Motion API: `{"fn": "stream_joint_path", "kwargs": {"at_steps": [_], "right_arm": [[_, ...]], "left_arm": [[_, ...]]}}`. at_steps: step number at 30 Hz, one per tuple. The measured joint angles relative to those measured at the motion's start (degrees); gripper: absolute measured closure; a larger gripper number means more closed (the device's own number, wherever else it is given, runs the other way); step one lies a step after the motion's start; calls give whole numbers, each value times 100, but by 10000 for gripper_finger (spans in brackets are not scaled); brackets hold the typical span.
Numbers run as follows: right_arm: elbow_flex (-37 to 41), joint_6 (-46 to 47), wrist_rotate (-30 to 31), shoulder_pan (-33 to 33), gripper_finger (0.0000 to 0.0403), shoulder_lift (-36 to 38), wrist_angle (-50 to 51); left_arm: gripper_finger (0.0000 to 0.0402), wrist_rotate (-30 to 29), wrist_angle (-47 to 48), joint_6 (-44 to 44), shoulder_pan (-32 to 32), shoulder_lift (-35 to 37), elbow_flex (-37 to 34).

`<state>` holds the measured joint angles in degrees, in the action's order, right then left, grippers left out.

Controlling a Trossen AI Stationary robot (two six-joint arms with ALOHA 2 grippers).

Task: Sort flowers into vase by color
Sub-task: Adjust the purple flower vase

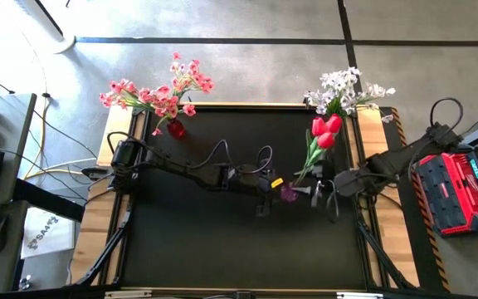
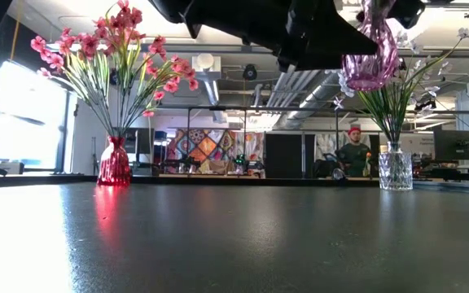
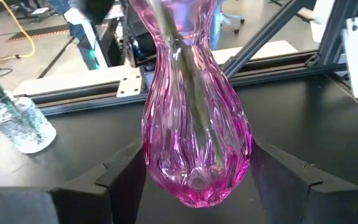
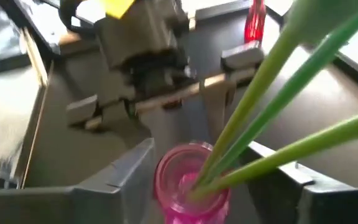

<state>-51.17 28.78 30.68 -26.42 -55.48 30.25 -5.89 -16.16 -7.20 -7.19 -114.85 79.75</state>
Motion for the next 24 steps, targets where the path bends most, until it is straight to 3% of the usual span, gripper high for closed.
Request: {"fn": "stream_joint_path", "kwargs": {"at_steps": [7, 17, 24], "right_arm": [[-589, -277, -889, 252, 251, -240, 1024], [-656, -185, -1374, 586, 222, -354, 1353], [-656, -74, -1513, 658, 269, -361, 1467]], "left_arm": [[165, -50, 17, -36, 3, 0, 0], [166, -47, 14, -36, 8, 0, -2], [166, -33, 168, 144, 5, 4, 2]]}}
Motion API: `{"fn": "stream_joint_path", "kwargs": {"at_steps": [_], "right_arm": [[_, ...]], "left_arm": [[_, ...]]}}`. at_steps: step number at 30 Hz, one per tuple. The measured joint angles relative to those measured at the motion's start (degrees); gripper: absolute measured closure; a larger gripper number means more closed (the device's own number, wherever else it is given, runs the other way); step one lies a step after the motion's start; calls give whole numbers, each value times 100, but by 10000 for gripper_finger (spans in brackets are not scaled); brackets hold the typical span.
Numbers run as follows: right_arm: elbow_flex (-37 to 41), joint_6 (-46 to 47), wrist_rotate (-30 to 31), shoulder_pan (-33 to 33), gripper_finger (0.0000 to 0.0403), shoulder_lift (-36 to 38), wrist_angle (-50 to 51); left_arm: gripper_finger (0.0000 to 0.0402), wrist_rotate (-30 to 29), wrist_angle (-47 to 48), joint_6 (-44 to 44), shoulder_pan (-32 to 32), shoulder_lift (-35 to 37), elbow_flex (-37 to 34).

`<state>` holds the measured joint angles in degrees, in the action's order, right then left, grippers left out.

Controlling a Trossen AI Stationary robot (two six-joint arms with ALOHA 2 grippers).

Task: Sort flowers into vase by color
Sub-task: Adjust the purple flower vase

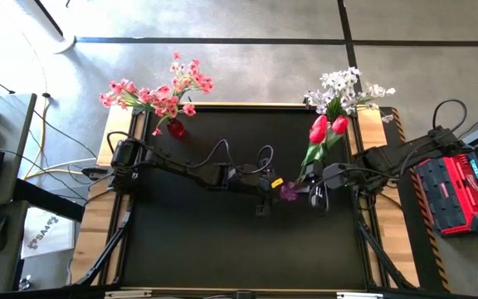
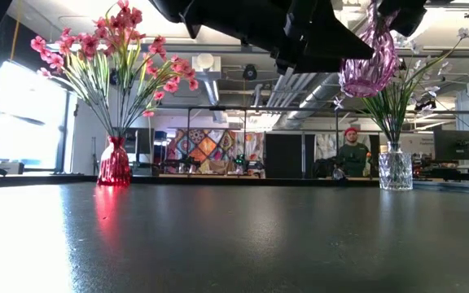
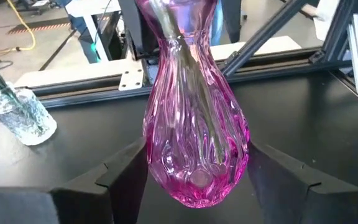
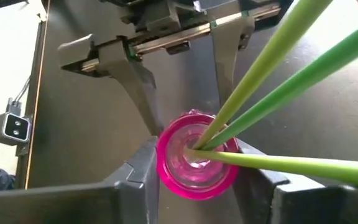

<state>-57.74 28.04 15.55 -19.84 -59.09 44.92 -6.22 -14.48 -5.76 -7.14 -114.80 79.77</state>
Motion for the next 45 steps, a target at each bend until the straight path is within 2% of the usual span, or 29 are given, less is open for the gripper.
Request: {"fn": "stream_joint_path", "kwargs": {"at_steps": [2, 7, 11, 17, 22, 27, 32, 38, 41, 45], "right_arm": [[2, 3, -27, -3, 280, -2, -2], [4, 75, -76, -4, 275, -7, 5], [4, 298, -81, -1, 270, -7, 156], [12, 662, 49, 3, 273, 2, 957], [111, 905, 93, -124, 273, 48, 1345], [458, 1114, 149, -384, 273, 330, 1227], [1181, 1661, 220, -809, 273, 709, 1060], [1934, 2182, 323, -1691, 273, 1171, 326], [2029, 2358, 58, -2170, 273, 1102, 343], [1998, 2491, 50, -2746, 273, 840, 221]], "left_arm": [[166, 22, 80, -111, -2, 8, 9], [166, 29, 144, -42, -28, 10, 9], [165, -11, 236, 486, -8, 11, 13], [158, -4, 379, 1516, 103, 5, -13], [139, 120, 399, 1685, 118, 2, -11], [140, 193, 708, 2157, 118, 47, -11], [150, -169, 834, 2076, 2, 175, -7], [154, -586, 1357, 1917, -52, 343, -4], [154, -651, 1760, 1914, -42, 348, -2], [155, -640, 2101, 1961, -39, 343, -7]]}}
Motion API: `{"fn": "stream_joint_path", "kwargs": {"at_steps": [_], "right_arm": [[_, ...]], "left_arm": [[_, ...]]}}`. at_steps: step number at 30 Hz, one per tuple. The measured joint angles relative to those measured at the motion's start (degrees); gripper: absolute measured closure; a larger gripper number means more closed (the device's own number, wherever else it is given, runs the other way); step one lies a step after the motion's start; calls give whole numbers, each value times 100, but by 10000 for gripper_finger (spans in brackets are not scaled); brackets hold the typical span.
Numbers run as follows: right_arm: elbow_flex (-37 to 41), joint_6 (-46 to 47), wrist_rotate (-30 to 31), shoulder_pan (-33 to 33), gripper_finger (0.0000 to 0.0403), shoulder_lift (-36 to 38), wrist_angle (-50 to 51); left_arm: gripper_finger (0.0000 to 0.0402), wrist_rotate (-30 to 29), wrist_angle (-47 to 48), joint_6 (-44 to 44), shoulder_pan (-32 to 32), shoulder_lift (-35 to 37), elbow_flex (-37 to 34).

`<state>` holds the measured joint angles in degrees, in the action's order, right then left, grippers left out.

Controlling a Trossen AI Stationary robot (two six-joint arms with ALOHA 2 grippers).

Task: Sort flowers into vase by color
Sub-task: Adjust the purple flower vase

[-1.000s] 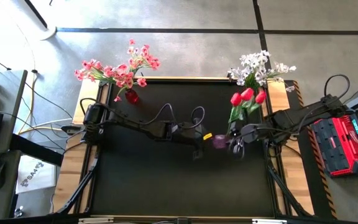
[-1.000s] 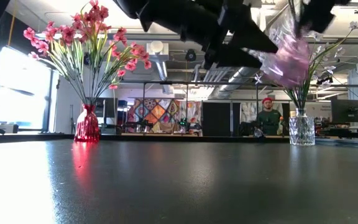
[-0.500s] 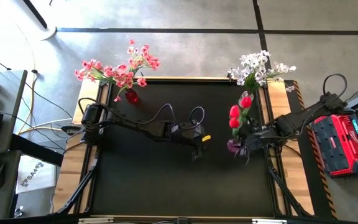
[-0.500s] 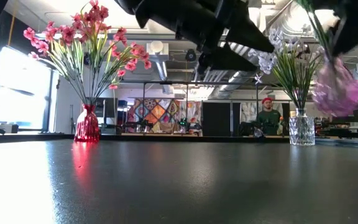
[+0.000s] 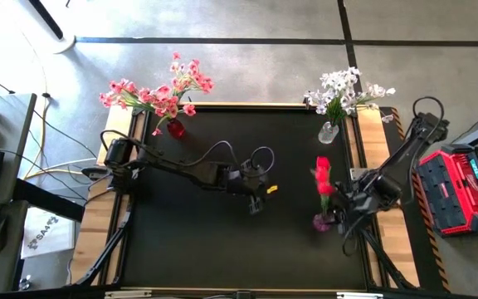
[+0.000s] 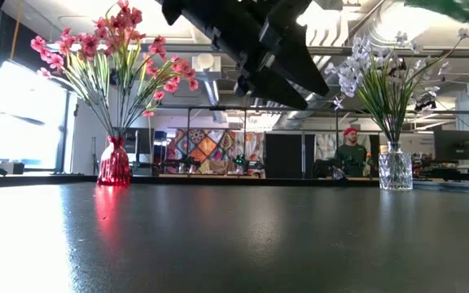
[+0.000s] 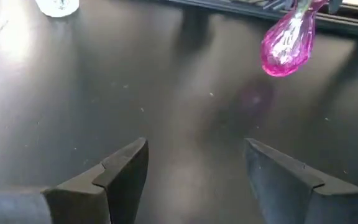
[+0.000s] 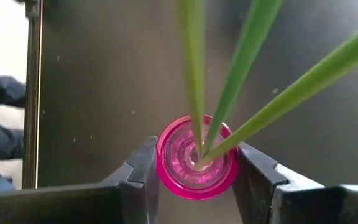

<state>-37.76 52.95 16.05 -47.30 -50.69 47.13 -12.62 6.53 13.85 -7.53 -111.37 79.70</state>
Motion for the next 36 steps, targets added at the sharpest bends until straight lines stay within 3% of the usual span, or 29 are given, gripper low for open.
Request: {"fn": "stream_joint_path", "kwargs": {"at_steps": [15, 23, 30, 36], "right_arm": [[-16, 227, 517, -1505, 273, -865, -352], [-15, 346, 609, -1789, 273, -851, -506], [-15, -127, 1560, -1919, 258, -857, -219], [7, -265, 1289, -1888, 240, -860, -380]], "left_arm": [[154, 71, 39, 157, 286, 0, 0], [154, 197, 41, 113, 468, 0, 0], [154, 199, -49, 157, 555, 0, 0], [154, 214, -44, 179, 603, 0, 0]]}}
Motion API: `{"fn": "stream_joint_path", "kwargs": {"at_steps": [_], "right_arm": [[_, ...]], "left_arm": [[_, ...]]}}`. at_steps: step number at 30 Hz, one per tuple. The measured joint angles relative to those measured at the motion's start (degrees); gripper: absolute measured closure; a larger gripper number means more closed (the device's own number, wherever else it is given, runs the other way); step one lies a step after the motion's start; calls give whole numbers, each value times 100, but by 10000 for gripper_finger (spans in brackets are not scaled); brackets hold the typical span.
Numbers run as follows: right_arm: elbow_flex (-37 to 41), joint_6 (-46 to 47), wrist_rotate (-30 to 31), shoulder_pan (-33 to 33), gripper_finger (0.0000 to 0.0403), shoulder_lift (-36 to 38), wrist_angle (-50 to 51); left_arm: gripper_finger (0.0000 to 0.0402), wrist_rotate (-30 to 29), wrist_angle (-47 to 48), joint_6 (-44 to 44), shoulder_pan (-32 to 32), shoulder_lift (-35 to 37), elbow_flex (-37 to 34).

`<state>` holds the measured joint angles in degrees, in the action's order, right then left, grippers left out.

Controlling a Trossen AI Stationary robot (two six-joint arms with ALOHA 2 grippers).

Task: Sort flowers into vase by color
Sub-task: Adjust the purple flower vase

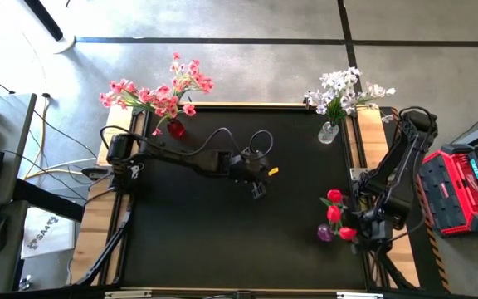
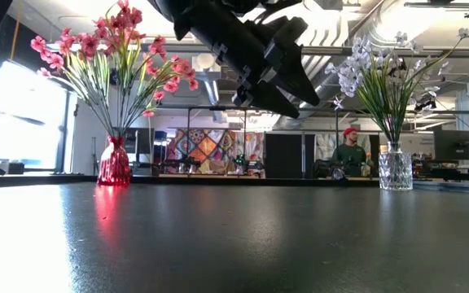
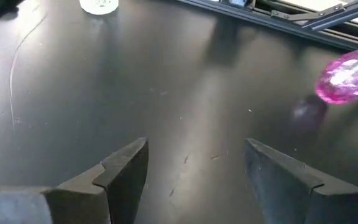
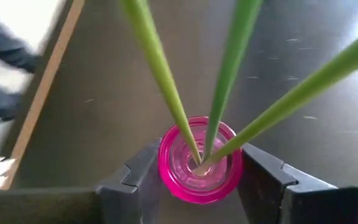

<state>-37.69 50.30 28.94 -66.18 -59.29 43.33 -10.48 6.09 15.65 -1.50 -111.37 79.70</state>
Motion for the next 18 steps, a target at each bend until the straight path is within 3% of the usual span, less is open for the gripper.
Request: {"fn": "stream_joint_path", "kwargs": {"at_steps": [4, 13, 18], "right_arm": [[0, -172, -389, -49, 243, 0, -275], [4, -854, -391, -72, 227, 0, -237], [372, -1203, -356, -69, 209, 0, -1000]], "left_arm": [[154, 29, -2, 32, 0, 0, 0], [154, -44, 4, 76, 0, 0, 0], [154, -55, 0, 76, 4, 0, 0]]}}
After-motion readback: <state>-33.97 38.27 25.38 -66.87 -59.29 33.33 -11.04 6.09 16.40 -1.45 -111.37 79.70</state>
